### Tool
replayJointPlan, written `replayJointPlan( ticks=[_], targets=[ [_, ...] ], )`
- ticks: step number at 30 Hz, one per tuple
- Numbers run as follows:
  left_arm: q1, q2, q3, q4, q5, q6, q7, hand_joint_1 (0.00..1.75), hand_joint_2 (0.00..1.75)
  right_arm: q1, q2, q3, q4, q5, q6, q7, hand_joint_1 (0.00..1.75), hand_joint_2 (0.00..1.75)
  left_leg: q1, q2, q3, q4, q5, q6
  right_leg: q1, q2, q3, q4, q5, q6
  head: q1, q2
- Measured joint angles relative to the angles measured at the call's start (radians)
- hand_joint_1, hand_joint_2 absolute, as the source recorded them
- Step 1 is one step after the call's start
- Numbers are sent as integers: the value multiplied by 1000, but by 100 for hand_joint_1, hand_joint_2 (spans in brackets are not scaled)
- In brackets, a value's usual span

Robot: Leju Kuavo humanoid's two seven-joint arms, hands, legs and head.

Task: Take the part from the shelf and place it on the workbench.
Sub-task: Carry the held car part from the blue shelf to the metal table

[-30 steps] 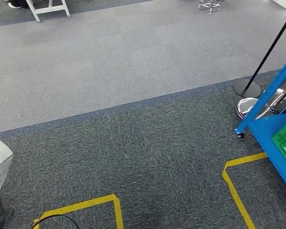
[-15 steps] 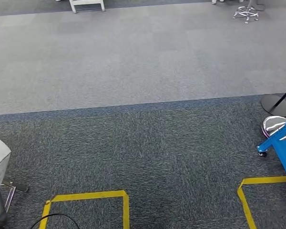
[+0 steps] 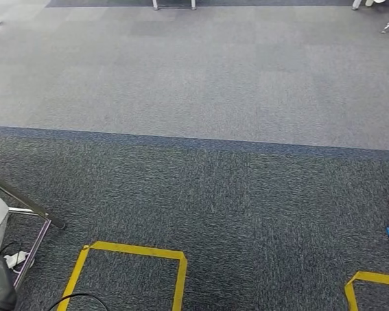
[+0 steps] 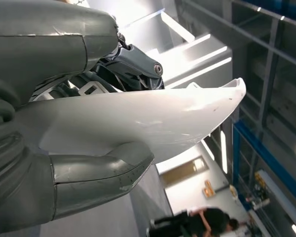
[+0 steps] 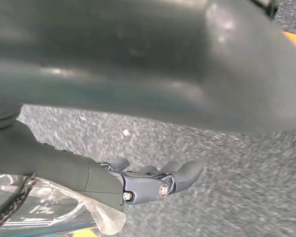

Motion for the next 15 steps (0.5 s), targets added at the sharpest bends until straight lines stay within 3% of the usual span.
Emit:
replayJointPlan(
  ticks=[2,3,5,6,8,10,12,13,15],
  targets=[
    [2,14,-18,-3,-21,49,0,175,175,-2,3,0,0,5,-1,-2,0,0,-14,42,56,-111,32,14,3,-20,5,-2,-3,5,0,0],
    [4,22,-27,-6,-28,72,0,175,175,-2,5,0,0,8,-2,-3,0,0,-20,55,66,-135,33,19,3,-30,7,-4,-4,9,0,0],
    [11,38,-44,-10,-34,105,0,175,175,-4,9,0,0,11,-3,-4,0,0,-24,43,68,-146,34,26,3,-50,13,-9,-5,19,-2,0],
    [15,44,-52,-12,-39,115,0,175,175,-6,11,0,0,12,-3,-5,0,0,-22,32,72,-155,39,29,2,-45,14,-7,-9,24,-1,0],
    [20,53,-68,-14,-54,128,0,175,175,-8,13,0,-1,14,-3,-6,0,0,-15,11,82,-173,49,36,1,3,-5,40,-41,31,3,0],
    [23,57,-83,-15,-73,134,0,175,175,-4,13,0,-1,18,-3,-7,0,0,-12,-10,83,-177,51,41,0,53,-65,159,-98,32,6,0],
    [29,60,-94,-15,-93,136,0,175,175,4,14,-2,-1,22,-4,-8,0,0,-12,-35,83,-176,50,42,0,64,-119,252,-122,34,7,0],
    [32,61,-98,-15,-101,136,0,175,175,7,14,-2,-1,23,-4,-8,0,0,-12,-49,84,-175,50,42,0,65,-124,250,-106,35,7,0],
    [36,62,-104,-15,-115,137,0,175,175,9,14,-4,-3,25,-4,-9,0,0,-11,-77,88,-170,46,36,-4,83,-81,140,-28,37,7,0]
  ],
)
